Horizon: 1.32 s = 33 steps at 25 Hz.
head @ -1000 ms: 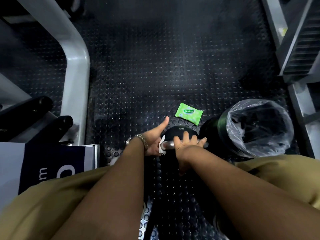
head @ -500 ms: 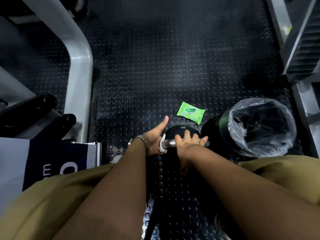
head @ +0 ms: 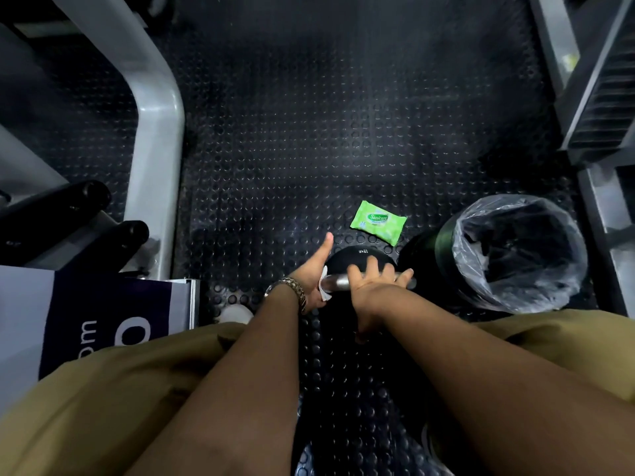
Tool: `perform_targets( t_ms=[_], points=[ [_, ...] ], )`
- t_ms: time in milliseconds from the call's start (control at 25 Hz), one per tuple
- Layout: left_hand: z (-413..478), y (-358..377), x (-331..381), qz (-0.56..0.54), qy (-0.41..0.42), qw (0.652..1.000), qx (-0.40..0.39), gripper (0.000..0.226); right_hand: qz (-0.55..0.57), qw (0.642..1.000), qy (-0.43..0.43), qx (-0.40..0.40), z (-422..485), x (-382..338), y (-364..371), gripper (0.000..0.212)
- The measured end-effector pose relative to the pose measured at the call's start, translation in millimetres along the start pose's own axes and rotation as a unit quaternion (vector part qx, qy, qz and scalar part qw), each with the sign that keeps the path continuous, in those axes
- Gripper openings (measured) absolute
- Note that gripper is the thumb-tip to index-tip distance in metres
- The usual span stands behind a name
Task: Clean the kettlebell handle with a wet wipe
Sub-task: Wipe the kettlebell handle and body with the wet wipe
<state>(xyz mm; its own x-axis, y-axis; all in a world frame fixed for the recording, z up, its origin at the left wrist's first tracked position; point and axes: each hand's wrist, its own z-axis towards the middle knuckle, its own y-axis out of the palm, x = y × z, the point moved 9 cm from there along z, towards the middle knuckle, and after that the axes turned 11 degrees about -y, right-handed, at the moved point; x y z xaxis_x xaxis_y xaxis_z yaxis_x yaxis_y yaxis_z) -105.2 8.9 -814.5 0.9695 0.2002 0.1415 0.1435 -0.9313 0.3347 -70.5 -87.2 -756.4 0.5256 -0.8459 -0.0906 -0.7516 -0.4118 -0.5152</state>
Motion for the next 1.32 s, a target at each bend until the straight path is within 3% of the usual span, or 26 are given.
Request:
perform_targets(
  t_ms=[240, 480, 720, 840, 1040, 1160, 1320],
  points=[
    [-36.5, -17.0, 14.4, 0.127, -0.082, 0.986, -0.071, 0.137, 0.009, 1.000, -0.011, 0.011, -3.0, -0.6, -2.4, 0.126],
    [-5.2, 1.0, -1.0, 0.014, -0.015, 0.999, -0.031, 0.108, 0.002, 1.000, -0.016, 0.023, -0.2, -0.7, 0.3, 0.121],
    [-34.2, -16.3, 10.8, 0.120, -0.088, 0.986, -0.079, 0.139, 0.000, 1.000, -0.019, 0.010, -0.9, -0.5, -0.8, 0.126],
    [-37.3, -10.6, 12.0, 0.111, -0.086, 0.986, -0.091, 0.137, -0.001, 1.000, -0.017, 0.002, 0.2, -0.5, -0.7, 0.128],
    [5.0, 0.0, -2.3, 0.039, -0.016, 0.999, 0.013, 0.114, 0.003, 1.000, -0.017, 0.008, 1.6, 0.1, 1.4, 0.127],
    [-12.6, -3.0, 4.6, 0.058, -0.034, 0.997, -0.029, 0.114, 0.002, 1.000, -0.022, 0.010, 0.3, 0.7, 0.6, 0.128],
    [-41.2, -10.1, 14.0, 0.138, -0.081, 0.984, -0.076, 0.138, 0.011, 1.000, -0.026, 0.011, -2.0, -0.8, -1.2, 0.129]
  ],
)
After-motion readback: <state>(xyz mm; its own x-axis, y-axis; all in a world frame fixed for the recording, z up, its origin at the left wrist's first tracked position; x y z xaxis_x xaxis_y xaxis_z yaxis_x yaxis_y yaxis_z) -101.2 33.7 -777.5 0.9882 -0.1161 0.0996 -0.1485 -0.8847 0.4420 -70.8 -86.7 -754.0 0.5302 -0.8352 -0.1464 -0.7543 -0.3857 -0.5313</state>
